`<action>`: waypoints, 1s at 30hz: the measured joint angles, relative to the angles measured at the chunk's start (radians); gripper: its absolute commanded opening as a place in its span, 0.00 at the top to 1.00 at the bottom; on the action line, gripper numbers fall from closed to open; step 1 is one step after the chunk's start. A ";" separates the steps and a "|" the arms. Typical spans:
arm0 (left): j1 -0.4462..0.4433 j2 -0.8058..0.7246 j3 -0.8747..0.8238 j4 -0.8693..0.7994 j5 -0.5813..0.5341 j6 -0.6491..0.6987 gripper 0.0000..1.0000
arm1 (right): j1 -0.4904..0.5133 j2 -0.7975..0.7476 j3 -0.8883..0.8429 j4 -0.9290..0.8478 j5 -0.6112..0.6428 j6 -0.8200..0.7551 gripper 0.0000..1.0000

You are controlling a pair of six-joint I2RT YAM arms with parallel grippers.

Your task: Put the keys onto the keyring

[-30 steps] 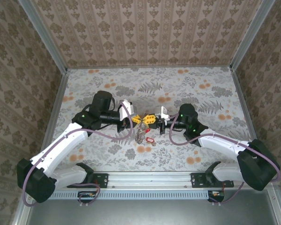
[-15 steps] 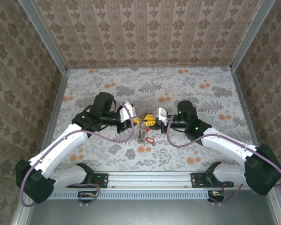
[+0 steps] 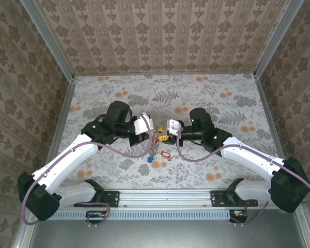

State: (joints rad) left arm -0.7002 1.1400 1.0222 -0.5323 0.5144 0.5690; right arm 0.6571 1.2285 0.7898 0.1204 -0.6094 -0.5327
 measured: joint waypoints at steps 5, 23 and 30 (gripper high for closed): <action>-0.007 0.018 0.000 -0.015 0.001 0.008 1.00 | 0.000 0.011 0.008 -0.021 0.006 -0.019 0.68; -0.007 0.018 0.000 -0.013 0.024 0.011 1.00 | 0.002 0.048 0.036 -0.050 -0.015 -0.038 0.88; -0.004 0.010 0.000 -0.010 0.027 0.004 0.54 | 0.002 0.049 0.025 -0.018 -0.034 -0.009 1.00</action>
State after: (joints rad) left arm -0.7044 1.1503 1.0225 -0.5426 0.5419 0.5732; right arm 0.6586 1.2774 0.8146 0.1028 -0.6434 -0.5415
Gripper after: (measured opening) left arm 0.245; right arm 0.070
